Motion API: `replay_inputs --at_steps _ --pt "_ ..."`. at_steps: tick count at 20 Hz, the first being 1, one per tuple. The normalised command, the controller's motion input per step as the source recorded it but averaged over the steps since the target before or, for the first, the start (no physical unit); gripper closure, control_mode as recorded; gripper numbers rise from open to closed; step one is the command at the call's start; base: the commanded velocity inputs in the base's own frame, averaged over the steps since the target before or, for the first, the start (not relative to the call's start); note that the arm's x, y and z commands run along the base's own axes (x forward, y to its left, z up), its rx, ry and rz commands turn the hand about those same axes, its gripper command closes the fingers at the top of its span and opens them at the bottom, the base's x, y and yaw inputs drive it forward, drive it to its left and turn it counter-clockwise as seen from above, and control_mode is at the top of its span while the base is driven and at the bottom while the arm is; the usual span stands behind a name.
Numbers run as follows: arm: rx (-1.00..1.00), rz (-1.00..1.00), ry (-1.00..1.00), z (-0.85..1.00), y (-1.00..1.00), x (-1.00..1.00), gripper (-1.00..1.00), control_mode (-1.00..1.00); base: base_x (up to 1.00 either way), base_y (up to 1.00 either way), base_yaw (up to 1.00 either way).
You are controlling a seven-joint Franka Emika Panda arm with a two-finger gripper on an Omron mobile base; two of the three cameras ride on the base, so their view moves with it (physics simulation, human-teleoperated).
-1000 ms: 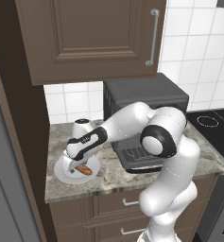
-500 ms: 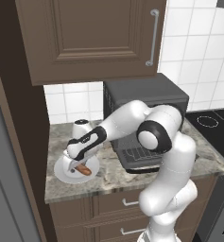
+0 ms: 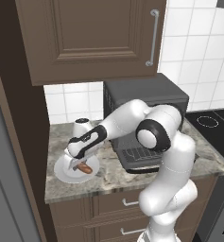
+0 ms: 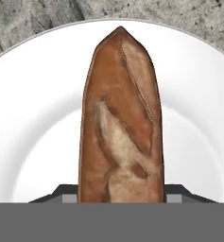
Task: Pull the toaster oven rack outwards. Pick up the baguette from the plate and place it on the toaster oven rack. Close the toaster oven door fully and set the temperature to the lowest setting.
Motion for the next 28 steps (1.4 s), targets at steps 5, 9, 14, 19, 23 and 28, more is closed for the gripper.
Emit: replay_inputs --at_steps 5,9,14,19,23,28 --pt "0.02 0.0 -0.01 0.37 -0.38 0.09 1.0 -1.0 0.0 0.0 0.0" --pt "-0.02 0.02 -0.12 0.63 -0.43 0.0 1.0 -1.0 0.0 0.0 0.0" --pt "-0.04 0.0 -0.12 0.53 -0.68 0.0 1.0 -1.0 0.0 0.0 0.0" --pt "0.0 0.0 -0.22 0.72 -0.85 -0.08 1.0 -1.0 0.0 0.0 0.0" --pt "0.0 0.07 -0.29 0.9 -0.8 -0.41 1.0 -1.0 0.0 0.0 0.0" --pt "0.0 0.14 -0.31 0.95 -0.54 -0.68 1.0 -1.0 0.0 0.0 0.0"
